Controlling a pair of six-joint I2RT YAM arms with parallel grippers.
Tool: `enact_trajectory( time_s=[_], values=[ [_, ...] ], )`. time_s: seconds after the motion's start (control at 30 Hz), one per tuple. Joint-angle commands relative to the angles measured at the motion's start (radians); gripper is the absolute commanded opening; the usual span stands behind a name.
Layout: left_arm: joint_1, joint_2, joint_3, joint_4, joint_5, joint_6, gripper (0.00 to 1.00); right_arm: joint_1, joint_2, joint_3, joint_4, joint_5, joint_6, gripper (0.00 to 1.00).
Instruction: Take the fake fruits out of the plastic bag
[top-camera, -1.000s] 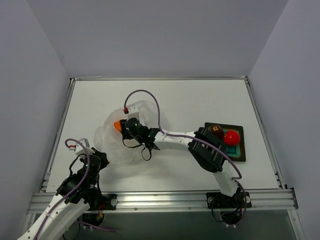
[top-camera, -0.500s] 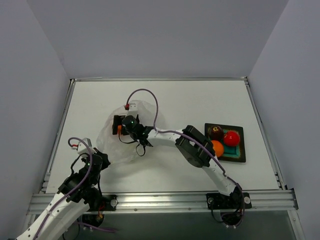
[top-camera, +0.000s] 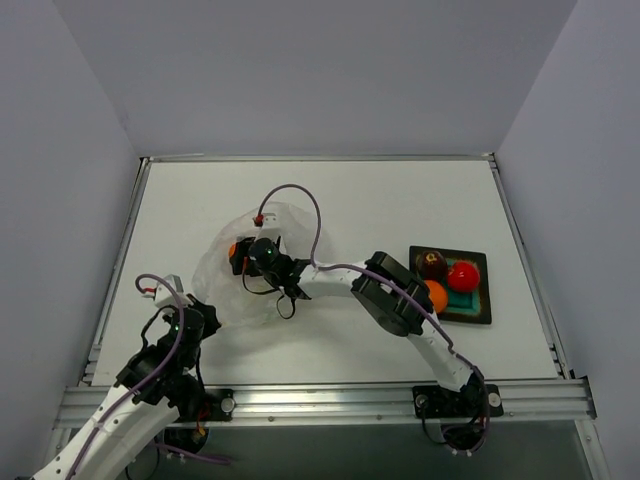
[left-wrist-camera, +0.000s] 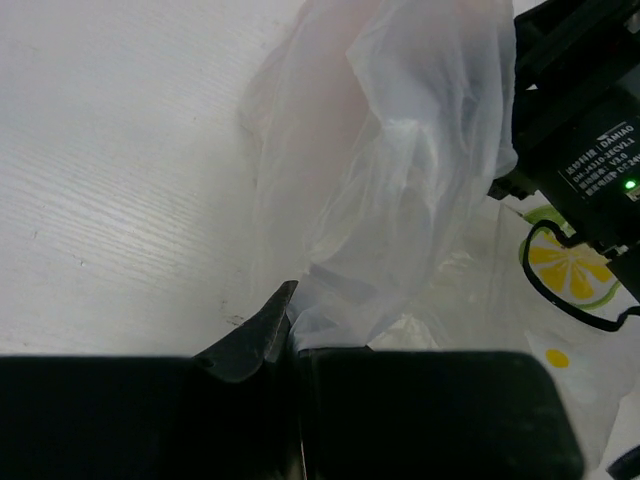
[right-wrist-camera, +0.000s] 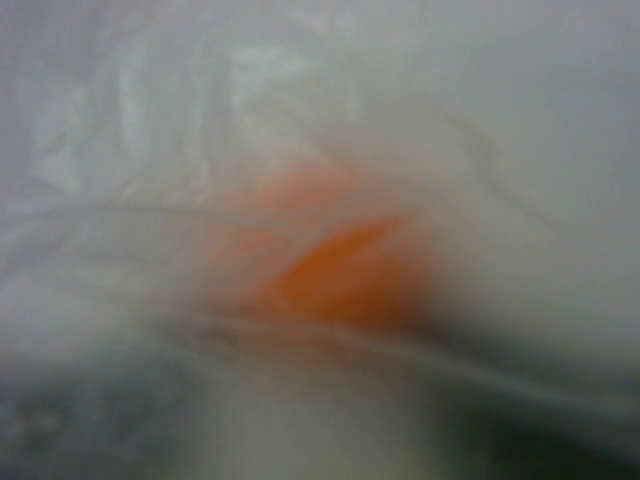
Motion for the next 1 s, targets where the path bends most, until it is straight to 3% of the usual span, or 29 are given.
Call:
enact_trajectory(
  time_s=[0.0,0.4,0.6,0.8,0.97],
  values=[
    [0.003,0.031,0.031,0.042,-0.01,0.026,0.02,0.038,-0.149,-0.041,0.013,0.073,-0.085,0.37],
    [0.003,0.173,0.108,0.182,-0.042,0.083,0.02,0.088,-0.433,-0.254,-0.001,0.084,-0.121,0.33],
    [0.003,0.186,0.152,0.22,-0.068,0.117,0.03,0.101,-0.584,-0.318,-0.09,0.129,-0.138,0.33],
    [0.003,0.212,0.157,0.263,-0.057,0.152,0.02,0.086,-0.912,-0.527,-0.11,0.239,-0.155,0.33],
    [0.001,0.212,0.119,0.329,-0.017,0.223,0.02,-0.026,-1.25,-0.74,-0.39,0.484,-0.012,0.33]
  ],
)
